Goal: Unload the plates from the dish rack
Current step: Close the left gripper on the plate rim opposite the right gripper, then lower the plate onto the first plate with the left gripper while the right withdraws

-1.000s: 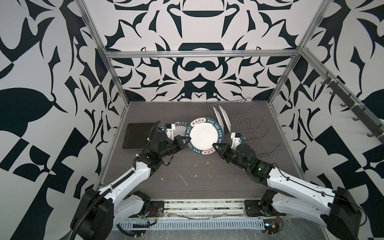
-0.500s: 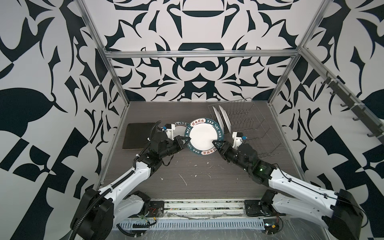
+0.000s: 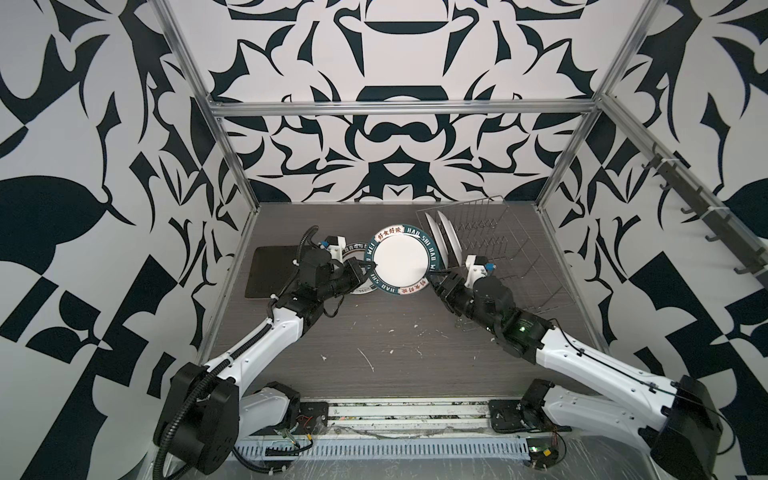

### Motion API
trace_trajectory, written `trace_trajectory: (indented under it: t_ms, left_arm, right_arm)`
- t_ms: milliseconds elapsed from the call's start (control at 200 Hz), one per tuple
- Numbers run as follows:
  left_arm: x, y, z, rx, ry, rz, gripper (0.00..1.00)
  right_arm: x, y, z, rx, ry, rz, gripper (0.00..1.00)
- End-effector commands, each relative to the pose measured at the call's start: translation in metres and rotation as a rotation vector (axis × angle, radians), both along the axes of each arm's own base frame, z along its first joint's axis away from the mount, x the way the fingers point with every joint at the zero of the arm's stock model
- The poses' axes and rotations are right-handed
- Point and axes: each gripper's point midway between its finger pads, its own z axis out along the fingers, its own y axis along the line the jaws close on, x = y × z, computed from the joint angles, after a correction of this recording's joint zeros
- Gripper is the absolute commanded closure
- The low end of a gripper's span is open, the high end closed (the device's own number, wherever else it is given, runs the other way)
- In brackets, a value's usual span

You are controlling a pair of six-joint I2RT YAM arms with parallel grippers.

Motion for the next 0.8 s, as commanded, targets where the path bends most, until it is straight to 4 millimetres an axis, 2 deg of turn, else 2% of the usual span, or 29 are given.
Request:
trace_trajectory:
  t_ms: [0,225,500,530,795]
  left_arm:
    - [0.01,0.002,0.03,-0.043,-0.059,-0.02,1.0]
    - [0.027,0.03,0.026,-0.031,-0.038,0.02,1.0]
    - [0.042,0.064,0.004,0.092,-0.006,0.053,1.0]
    - [0.046,0.067,-0.011,0.113,0.027,0.052,1.0]
    - [0.065,0.083,-0.055,0.239,0.093,0.05,1.0]
  right_arm:
    - [0.01,0.0,0.016,0.013,-0.017,0.005,0.41]
    - [0.028,-0.003,0.015,0.027,0.024,0.025,0.41]
    - [0.041,0.001,0.012,0.019,0.035,0.054,0.41]
    - [0.041,0.002,0.011,0.015,0.035,0.062,0.41]
    - [0.046,0.005,0.013,-0.029,0.03,0.094,0.41]
